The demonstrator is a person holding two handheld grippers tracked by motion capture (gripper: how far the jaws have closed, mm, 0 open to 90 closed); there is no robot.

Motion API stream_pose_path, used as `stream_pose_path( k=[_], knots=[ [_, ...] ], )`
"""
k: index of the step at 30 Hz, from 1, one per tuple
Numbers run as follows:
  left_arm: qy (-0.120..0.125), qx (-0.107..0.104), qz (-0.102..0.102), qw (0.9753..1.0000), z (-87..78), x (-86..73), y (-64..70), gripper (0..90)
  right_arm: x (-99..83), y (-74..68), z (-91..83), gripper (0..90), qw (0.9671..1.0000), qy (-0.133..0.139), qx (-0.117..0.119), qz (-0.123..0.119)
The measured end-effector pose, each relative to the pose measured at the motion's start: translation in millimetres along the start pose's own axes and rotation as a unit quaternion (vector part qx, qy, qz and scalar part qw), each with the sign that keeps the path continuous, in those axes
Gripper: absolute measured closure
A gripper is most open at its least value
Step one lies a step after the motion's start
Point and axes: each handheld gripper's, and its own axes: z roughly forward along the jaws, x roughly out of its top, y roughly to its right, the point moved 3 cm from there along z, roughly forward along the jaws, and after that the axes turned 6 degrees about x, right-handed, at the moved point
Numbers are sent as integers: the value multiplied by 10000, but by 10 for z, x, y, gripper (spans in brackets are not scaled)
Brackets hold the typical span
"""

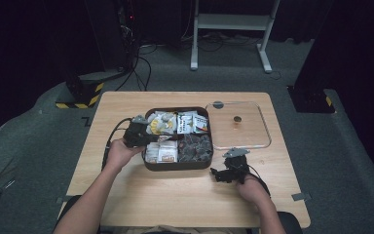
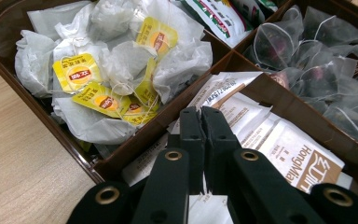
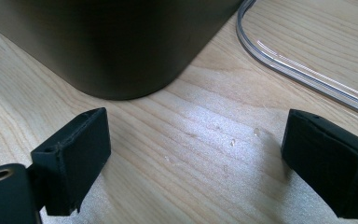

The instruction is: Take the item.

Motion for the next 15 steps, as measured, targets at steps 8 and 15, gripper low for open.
stream_pose_path(
  k=[8, 15],
  knots=[
    [28, -44, -11, 10000, -73, 15, -2, 879, 0, -1, 0, 80, 10000, -1, 0, 3],
    [35, -91, -37, 9999, -155, 31, -17, 879, 0, 0, 0, 80, 10000, 0, 1, 1]
  ],
)
